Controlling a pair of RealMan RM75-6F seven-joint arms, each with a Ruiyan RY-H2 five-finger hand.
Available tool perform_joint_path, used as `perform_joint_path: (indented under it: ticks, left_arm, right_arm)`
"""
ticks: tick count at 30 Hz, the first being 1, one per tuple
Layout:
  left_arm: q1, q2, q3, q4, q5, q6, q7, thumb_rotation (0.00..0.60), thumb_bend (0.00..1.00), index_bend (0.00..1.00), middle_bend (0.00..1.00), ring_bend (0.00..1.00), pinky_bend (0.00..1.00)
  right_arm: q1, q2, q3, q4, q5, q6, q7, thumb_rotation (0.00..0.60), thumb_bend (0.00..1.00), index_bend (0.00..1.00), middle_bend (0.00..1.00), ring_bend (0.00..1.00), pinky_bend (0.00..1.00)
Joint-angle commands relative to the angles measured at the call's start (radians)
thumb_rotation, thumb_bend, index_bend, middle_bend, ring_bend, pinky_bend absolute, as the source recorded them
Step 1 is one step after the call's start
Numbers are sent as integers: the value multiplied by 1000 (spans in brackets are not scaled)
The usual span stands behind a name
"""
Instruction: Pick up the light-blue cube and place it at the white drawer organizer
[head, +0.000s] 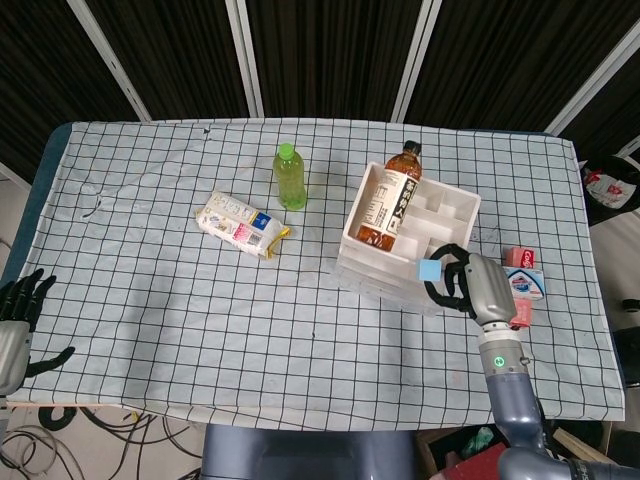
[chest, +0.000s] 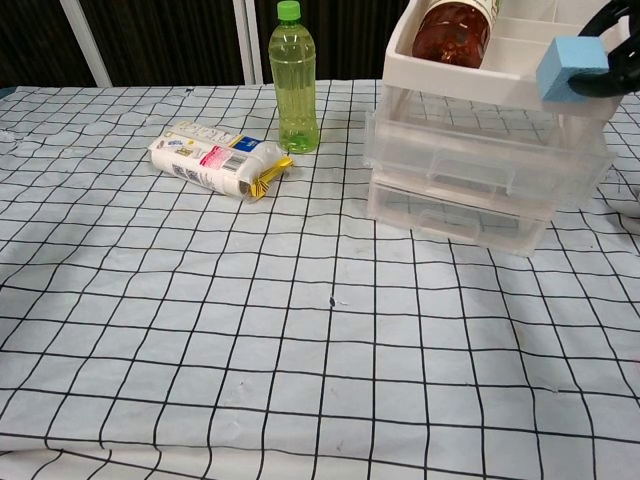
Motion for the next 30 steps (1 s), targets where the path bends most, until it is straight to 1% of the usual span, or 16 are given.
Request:
perform_joint_path:
  ticks: [1, 10, 14, 30]
  left_arm:
    - [0, 0, 0, 0, -1, -1, 0, 600, 21, 0, 0, 0, 0]
    - [-1, 0, -1, -1, -2, -1, -3, 600, 21, 0, 0, 0, 0]
    - [-1, 1, -1, -2, -4, -4, -5, 600, 21, 0, 0, 0, 0]
    - [-4, -1, -6, -2, -7, -4, -7, 600, 22, 0, 0, 0, 0]
  right_arm:
    - [-3, 4, -6, -6, -25, 5, 0, 600, 310, 420, 798, 867, 758]
    - [-12, -4, -14, -26, -52, 20, 16, 600, 308, 411, 798, 867, 758]
    - [-17, -3, -28, -45, -75, 23, 13, 600, 308, 411, 798, 867, 758]
    - [-19, -39, -52, -12, -70, 17, 10, 600, 304, 409, 798, 867, 758]
